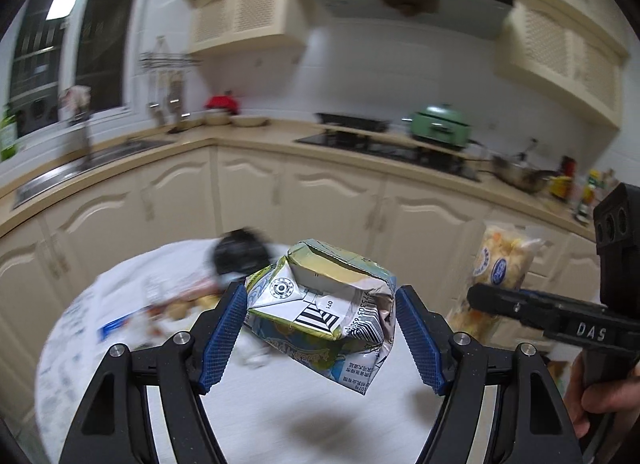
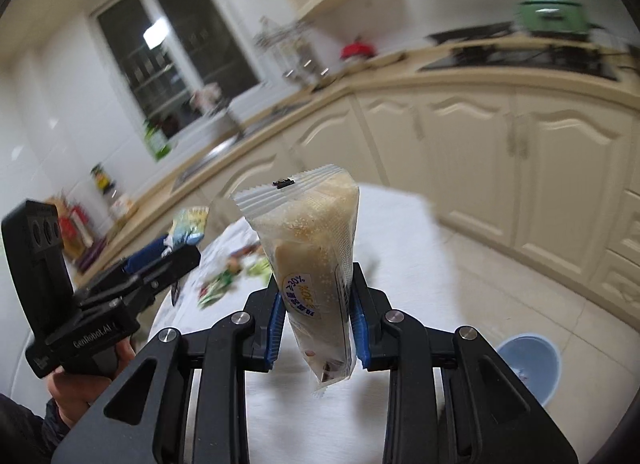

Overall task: Collect trash
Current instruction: 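Lift both held items and carry them to the blue wastebasket, then open both grippers over the wastebasket to drop the items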

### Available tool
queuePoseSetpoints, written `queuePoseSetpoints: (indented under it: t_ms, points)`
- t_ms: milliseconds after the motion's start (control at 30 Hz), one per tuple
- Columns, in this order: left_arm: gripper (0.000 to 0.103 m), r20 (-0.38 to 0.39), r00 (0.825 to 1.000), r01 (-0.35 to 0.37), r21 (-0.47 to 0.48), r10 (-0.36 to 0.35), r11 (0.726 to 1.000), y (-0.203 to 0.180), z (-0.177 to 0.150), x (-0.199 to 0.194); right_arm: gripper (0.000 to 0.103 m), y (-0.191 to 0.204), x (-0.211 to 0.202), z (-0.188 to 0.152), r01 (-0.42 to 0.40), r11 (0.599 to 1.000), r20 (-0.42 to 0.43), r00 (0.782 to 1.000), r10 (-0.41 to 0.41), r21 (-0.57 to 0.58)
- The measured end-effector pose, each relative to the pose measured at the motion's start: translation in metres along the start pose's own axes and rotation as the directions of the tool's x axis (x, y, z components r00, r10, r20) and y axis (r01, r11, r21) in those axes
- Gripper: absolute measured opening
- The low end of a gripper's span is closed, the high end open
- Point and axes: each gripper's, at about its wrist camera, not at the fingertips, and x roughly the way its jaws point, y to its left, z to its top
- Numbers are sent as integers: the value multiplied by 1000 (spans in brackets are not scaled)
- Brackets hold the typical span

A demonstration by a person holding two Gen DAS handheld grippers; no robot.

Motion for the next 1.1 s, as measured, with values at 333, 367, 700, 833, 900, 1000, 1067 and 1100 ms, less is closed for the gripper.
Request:
queuePoseSetpoints:
  t_ms: [333,367,700,833,900,1000,1067,1100]
  points:
    - [71,-41,976,215,79,-213,973,-120,2,35,29,-95,-90,14,208,968,131,965,-227,140]
    - [71,-52,973,227,81,-223,971,-144,-5,33,29,-106,-95,13,229,961,132,959,-250,157]
    - [71,-254,927,302,64,-277,951,-211,9,139,29,-201,-80,-8,331,902,42,933,-356,276]
    - [71,-365,889,310,40,-275,950,-238,9,191,29,-243,-56,-25,350,877,-32,933,-360,329]
    - [71,-415,870,303,22,-267,953,-252,10,213,29,-263,-40,-34,363,863,-80,930,-358,351]
    - [72,-499,829,299,13,-253,954,-272,0,244,29,-288,-20,-48,370,848,-135,929,-344,380]
    - [77,-559,799,282,26,-220,959,-284,-8,264,33,-306,-5,-59,381,833,-185,924,-334,400]
    - [88,-581,787,275,31,-207,961,-290,-9,270,35,-313,1,-63,392,825,-210,919,-333,407]
